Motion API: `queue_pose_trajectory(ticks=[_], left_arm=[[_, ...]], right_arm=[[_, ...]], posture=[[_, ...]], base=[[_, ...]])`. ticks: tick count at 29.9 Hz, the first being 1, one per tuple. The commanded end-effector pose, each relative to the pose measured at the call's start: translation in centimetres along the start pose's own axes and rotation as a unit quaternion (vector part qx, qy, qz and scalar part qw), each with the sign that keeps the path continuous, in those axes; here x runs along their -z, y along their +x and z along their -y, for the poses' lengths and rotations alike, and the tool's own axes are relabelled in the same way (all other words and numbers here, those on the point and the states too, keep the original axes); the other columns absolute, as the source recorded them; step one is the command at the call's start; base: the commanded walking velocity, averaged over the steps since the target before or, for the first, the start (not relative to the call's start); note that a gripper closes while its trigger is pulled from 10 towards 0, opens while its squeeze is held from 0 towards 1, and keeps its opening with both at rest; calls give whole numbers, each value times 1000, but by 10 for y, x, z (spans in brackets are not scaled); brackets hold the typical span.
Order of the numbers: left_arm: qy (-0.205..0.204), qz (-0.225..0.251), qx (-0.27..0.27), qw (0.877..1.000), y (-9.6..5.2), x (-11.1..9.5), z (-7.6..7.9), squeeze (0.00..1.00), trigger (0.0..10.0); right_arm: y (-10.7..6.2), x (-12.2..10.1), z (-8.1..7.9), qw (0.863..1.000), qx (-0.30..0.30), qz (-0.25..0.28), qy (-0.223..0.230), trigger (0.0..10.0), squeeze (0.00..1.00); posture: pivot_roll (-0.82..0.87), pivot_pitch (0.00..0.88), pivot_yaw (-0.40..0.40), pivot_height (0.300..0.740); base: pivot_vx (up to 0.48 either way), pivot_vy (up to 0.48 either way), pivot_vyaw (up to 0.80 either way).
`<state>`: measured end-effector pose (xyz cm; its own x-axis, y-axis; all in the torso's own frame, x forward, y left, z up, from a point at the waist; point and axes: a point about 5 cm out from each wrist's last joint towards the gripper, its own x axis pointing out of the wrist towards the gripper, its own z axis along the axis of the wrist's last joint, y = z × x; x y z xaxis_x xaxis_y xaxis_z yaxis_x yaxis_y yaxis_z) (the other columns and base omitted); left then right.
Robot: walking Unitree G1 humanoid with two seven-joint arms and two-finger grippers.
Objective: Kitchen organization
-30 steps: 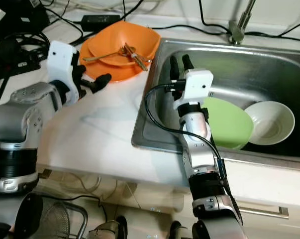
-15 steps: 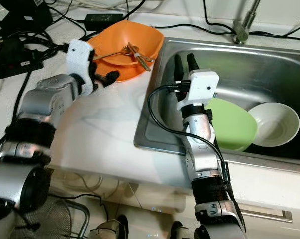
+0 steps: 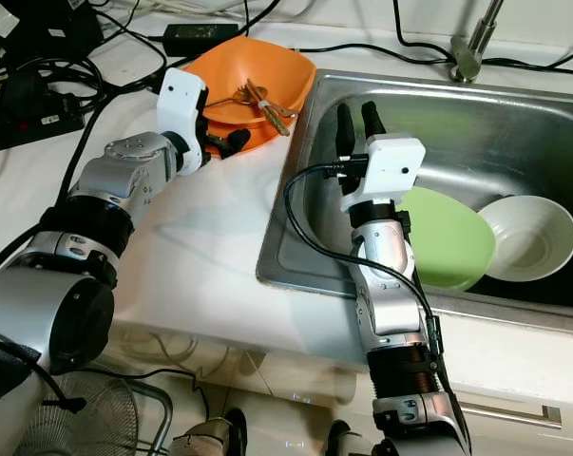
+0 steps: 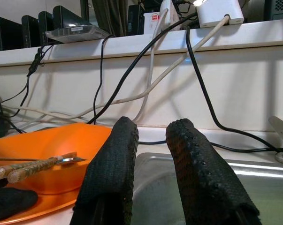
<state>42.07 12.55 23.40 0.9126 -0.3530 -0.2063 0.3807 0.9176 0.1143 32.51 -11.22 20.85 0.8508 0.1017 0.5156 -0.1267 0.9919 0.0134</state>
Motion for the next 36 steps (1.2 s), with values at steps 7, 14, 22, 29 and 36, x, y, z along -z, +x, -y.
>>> queue_pose_trajectory(ticks=[7, 14, 22, 29, 36], left_arm=[[34, -69, 17, 997, 2, 8, 3, 0, 10000], [1, -98, 24, 995, -2, 18, -3, 0, 10000], [-21, -130, 50, 990, -8, 32, -9, 0, 10000], [-37, -143, 67, 987, -22, 34, -19, 0, 10000], [-52, -130, 52, 989, -58, 28, -31, 0, 10000]], right_arm=[[-31, 41, 5, 995, 15, -101, -2, 10000, 0], [-29, 42, 2, 995, 11, -104, 3, 10000, 0], [-26, 43, 1, 994, 6, -105, 6, 10000, 0], [-22, 44, -1, 995, 0, -104, 9, 10000, 0], [-18, 44, -4, 995, -6, -101, 12, 10000, 0]], posture=[[117, 248, 126, 740], [135, 245, 127, 740], [150, 233, 128, 740], [173, 221, 124, 740], [190, 213, 112, 740]], base=[[0, 0, 0], [0, 0, 0], [0, 0, 0], [0, 0, 0], [0, 0, 0]])
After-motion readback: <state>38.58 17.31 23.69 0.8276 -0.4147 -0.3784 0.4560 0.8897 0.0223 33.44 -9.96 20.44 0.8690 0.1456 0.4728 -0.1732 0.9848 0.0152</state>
